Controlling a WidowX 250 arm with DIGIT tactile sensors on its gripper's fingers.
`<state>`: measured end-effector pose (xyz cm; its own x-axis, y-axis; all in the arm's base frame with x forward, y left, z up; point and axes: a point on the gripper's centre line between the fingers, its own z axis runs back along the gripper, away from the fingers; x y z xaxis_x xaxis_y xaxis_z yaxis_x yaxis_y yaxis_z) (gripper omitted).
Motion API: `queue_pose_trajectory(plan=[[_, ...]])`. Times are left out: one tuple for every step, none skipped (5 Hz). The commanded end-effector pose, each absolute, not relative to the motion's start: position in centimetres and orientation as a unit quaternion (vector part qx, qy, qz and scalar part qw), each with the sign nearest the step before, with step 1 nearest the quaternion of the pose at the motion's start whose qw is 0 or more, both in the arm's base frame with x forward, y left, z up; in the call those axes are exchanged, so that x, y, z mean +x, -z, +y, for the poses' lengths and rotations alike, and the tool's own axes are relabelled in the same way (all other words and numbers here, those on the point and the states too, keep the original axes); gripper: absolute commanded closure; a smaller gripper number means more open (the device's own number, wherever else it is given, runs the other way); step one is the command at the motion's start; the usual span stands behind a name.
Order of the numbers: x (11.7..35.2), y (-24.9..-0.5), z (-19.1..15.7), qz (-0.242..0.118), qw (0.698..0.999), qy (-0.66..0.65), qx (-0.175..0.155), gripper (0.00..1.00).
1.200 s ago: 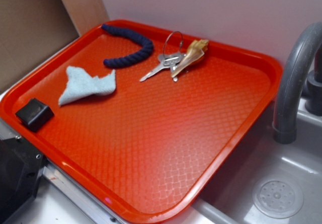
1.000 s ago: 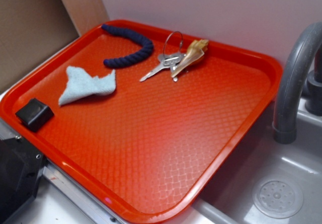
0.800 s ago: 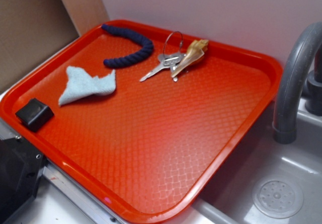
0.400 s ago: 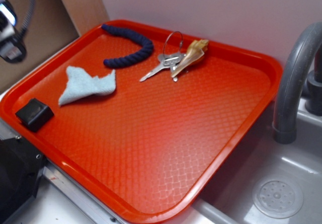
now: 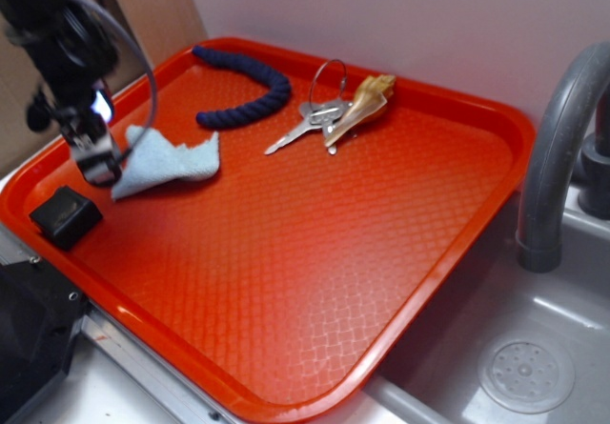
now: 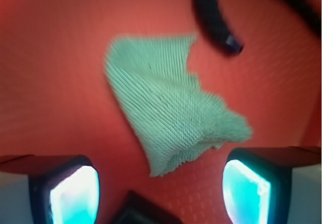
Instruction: Grab the blue cloth.
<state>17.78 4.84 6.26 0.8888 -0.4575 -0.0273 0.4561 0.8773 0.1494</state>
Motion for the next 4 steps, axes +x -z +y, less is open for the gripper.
queue_pose_trajectory(plan=[[19.4, -4.4, 3.0, -0.026, 0.972, 0.203, 0.116, 0.00], [19.3, -5.1, 4.7, -0.051, 0.978, 0.193, 0.065, 0.00], [19.3, -5.1, 4.7, -0.051, 0.978, 0.193, 0.065, 0.00], [19.3, -5.1, 4.7, -0.051, 0.978, 0.193, 0.065, 0.00]])
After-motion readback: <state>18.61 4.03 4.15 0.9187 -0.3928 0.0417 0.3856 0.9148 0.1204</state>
